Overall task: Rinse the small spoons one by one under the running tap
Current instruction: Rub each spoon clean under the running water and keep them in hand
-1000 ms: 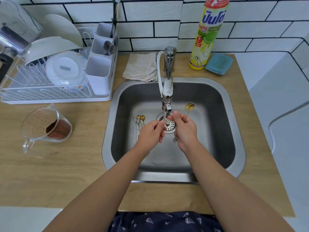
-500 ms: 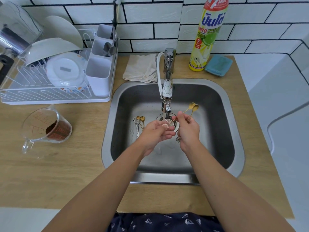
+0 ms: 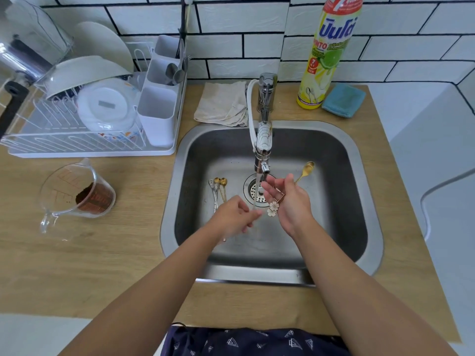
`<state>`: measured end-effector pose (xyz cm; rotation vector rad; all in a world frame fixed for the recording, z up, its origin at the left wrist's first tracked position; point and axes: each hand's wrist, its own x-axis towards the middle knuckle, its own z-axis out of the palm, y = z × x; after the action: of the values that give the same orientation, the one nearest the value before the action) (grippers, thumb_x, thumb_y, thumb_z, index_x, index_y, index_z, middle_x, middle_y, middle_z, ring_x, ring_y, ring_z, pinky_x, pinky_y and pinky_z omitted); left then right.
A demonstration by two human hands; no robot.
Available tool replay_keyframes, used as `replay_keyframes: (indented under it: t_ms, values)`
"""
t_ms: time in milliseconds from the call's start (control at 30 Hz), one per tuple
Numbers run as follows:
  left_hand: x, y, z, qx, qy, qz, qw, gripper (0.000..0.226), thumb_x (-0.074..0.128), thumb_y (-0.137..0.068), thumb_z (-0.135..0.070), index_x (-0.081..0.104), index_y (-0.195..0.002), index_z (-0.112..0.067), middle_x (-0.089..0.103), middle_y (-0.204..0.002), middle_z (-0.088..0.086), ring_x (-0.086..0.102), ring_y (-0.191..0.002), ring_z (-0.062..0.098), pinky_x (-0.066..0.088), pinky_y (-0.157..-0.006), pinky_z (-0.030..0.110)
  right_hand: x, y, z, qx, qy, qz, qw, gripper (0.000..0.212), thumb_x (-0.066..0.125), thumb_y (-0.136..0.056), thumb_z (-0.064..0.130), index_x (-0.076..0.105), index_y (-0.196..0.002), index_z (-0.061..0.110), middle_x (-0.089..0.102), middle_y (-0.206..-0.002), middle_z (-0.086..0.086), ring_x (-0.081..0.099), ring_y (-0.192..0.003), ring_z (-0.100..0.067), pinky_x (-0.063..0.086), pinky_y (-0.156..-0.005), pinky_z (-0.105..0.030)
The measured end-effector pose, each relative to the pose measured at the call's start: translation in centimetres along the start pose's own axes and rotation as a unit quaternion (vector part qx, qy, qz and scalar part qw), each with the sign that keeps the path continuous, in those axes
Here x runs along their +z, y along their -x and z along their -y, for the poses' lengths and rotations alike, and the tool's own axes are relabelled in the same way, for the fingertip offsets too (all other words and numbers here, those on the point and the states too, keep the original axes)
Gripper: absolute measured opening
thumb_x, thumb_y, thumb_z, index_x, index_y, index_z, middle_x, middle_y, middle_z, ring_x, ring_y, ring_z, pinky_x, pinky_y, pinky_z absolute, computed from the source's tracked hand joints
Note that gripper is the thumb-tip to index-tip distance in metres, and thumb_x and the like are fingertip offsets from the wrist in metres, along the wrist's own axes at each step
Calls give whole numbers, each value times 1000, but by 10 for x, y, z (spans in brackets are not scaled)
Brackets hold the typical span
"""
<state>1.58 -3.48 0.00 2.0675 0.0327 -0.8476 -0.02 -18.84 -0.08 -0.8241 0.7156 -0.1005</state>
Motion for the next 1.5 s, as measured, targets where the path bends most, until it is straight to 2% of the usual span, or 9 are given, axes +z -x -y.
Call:
replay_keyframes:
  t_ms: [100, 267, 667, 867, 1033, 1167, 1267, 1400, 1500]
  values:
    - [-17, -25, 18, -15, -193, -82, 978, 27, 61, -97, -39, 51, -100, -14, 68, -100, 9, 61, -84, 19, 51, -71, 34, -2, 1, 3, 6, 20, -3, 1000, 39, 40, -112, 29, 60, -88, 5, 73, -105, -14, 51, -46, -7, 41, -45, -19]
    - [-16, -55, 38, -59, -295, -107, 948, 35, 54, -101, -34, 56, -119, -4, 62, -113, 17, 60, -99, 28, 53, -82, 38, -4, 5, 0, 14, 26, 11, 1000, 39, 41, -112, 28, 64, -89, 7, 76, -99, -8, 30, -39, -5, 28, -41, -19]
    - [-19, -60, 40, -120, -253, -95, 955, 30, 76, -88, -29, 71, -99, -2, 69, -104, 14, 61, -87, 25, 44, -66, 29, -19, -1, -1, 50, 19, 32, 998, 31, 50, -108, 30, 67, -92, 10, 79, -98, -10, 30, -37, -6, 30, -39, -20]
    - [-12, -28, 36, -90, -99, -14, 991, 19, 72, -92, -25, 77, -97, -8, 72, -78, 4, 66, -74, 17, 50, -62, 25, -15, -3, -11, 78, 118, -32, 989, 19, 64, -102, 27, 67, -90, 12, 76, -102, -12, 26, -37, -6, 25, -36, -19]
    - [-2, -2, 18, -49, -3, 27, 998, 8, 72, -90, -22, 70, -87, -15, 71, -71, 5, 66, -65, 17, 57, -65, 33, -11, 2, -24, 92, 241, -45, 965, 21, 73, -94, 34, 68, -105, 17, 77, -105, -7, 32, -45, -8, 29, -41, -21]
    - [-4, 8, 5, 6, -120, 31, 992, 13, 73, -89, -28, 64, -82, -23, 69, -71, -5, 65, -52, 7, 55, -54, 22, -6, 4, -22, 81, 271, 9, 959, 38, 82, -87, 23, 66, -121, 28, 70, -94, 2, 40, -56, -9, 34, -49, -23]
    - [-7, 13, 2, 40, -179, 29, 983, 12, 71, -91, -31, 63, -88, -23, 67, -75, -7, 59, -44, -2, 42, -45, 12, -6, 2, -20, 59, 295, 46, 952, 36, 83, -85, 15, 65, -109, 34, 71, -85, 7, 55, -48, 1, 36, -59, -23]
    - [-9, 18, 2, 59, -206, 28, 976, 11, 63, -97, -32, 66, -99, -21, 75, -89, -8, 62, -71, 3, 45, -61, 19, -4, -3, -22, 22, 301, 37, 953, 25, 84, -84, 17, 66, -96, 29, 69, -61, 16, 56, -45, 8, 37, -62, -22]
    - [-5, 21, 5, 62, -177, 44, 981, 13, 56, -100, -29, 65, -99, -21, 77, -82, -10, 58, -60, -7, 41, -54, 14, -3, -5, -24, -12, 307, 12, 952, 7, 74, -93, 27, 69, -91, 24, 79, -76, 8, 68, -73, 0, 41, -68, -26]
